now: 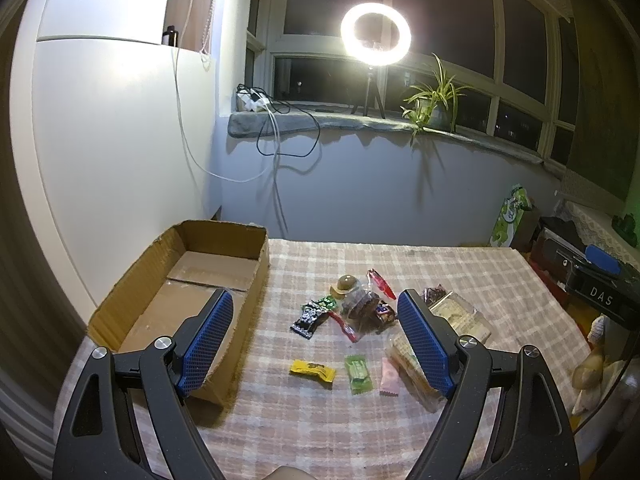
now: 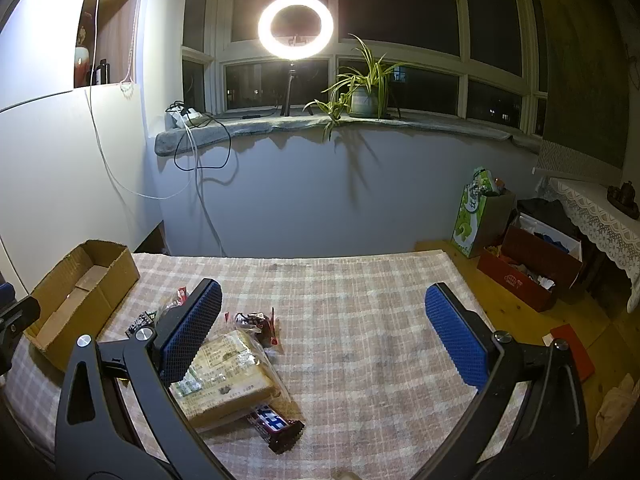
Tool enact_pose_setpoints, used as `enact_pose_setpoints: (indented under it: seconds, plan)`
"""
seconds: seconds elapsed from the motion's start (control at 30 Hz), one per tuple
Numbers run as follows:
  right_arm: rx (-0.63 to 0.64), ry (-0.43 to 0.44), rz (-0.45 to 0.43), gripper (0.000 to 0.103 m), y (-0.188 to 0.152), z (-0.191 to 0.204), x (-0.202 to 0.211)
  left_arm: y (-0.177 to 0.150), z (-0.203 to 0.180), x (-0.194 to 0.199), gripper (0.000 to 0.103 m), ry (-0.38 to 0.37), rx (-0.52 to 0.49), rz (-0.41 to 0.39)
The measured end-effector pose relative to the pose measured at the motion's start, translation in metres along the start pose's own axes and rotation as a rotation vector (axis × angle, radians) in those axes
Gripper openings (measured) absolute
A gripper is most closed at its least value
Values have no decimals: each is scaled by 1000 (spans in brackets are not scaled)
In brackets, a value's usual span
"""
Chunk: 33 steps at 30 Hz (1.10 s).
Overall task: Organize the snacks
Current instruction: 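Grasp the bagged bread loaf with the right gripper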
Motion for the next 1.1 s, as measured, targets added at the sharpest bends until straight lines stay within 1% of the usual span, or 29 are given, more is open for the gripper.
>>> enact_pose_setpoints:
  seconds: [0.23,0.33,0.43,0.5,0.6,0.67,0.73,0.8,0.87,0.9,0.97,1.1]
  plan:
    - [0,-5,12,103,-5,-5,-2,-4,-4,-7,85,-22,6,26]
    - [0,4,30,103,-7,-8,-7,-9,-8,-14,85,-55,16,53]
    - [-8,42,73,103,-11,-12,-16,-18,-15,-23,85,-105,26,91]
    - [-18,115,129,103,-17,-12,-24,-25,-24,-29,85,-153,29,124]
    - [-44,252,256,103,-31,-12,-36,-34,-36,-36,84,-240,63,172]
    - [-57,320,334,103,-39,-10,-43,-39,-44,-40,83,-287,83,196]
    - [-58,365,392,103,-48,-8,-48,-43,-53,-44,83,-320,85,208]
    - [-51,395,425,103,-56,-3,-54,-47,-62,-48,83,-366,104,230]
    - [-31,417,463,103,-63,-1,-57,-53,-72,-51,80,-433,137,256]
    - [-23,422,472,103,-64,1,-58,-55,-76,-53,79,-453,145,267]
    - [7,437,495,103,-68,4,-61,-58,-83,-56,73,-481,156,285]
    - [31,467,564,103,-73,15,-70,-61,-94,-64,68,-521,178,311]
Point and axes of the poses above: each gripper's, at about its wrist camera, not at the fingertips, and x roughly against the way its jaws point, z to its left, y to its top, the point moved 8 cm from there along -x, roughly the way its jaws point, and after that the axes turned 12 degrees about -x, right-handed, at the moved point
